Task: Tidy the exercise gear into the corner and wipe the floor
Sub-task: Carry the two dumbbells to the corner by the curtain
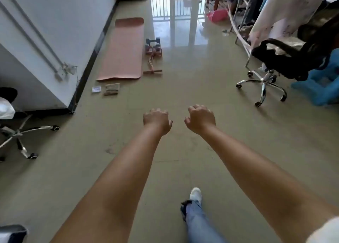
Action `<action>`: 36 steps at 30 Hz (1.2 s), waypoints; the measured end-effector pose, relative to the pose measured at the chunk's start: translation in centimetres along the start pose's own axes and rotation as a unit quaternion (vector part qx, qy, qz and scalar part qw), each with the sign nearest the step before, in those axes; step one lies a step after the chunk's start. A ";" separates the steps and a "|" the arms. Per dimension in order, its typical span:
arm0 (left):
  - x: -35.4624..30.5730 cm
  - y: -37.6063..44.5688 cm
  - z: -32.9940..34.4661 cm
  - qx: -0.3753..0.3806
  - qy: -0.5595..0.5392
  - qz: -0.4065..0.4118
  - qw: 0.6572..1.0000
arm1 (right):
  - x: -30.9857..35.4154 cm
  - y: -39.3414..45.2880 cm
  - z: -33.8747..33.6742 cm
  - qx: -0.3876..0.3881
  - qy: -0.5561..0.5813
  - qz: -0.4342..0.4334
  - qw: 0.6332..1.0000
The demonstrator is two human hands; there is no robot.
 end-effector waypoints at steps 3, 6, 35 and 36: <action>0.2 4.4 2.9 0.065 -0.006 -0.019 0.998 | -1.3 4.3 2.9 0.048 0.004 0.015 0.999; -0.1 10.9 4.2 0.117 -0.022 -0.036 0.992 | -3.0 10.5 4.9 0.094 0.014 0.018 0.995; 2.9 86.9 -20.3 0.124 -0.026 -0.065 0.990 | -7.8 89.2 -9.3 0.095 0.021 0.027 0.995; 2.4 90.4 -20.9 0.126 -0.028 -0.068 0.989 | -8.9 92.8 -9.5 0.095 0.022 0.030 0.995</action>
Point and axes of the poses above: each hand's wrist, its own y-axis towards the middle knuckle, its own z-axis out of the palm, x = y × z, the point moved 5 cm from there along y, towards the middle knuckle, and after that the axes turned 10 degrees about -y, right-handed, at the moved point
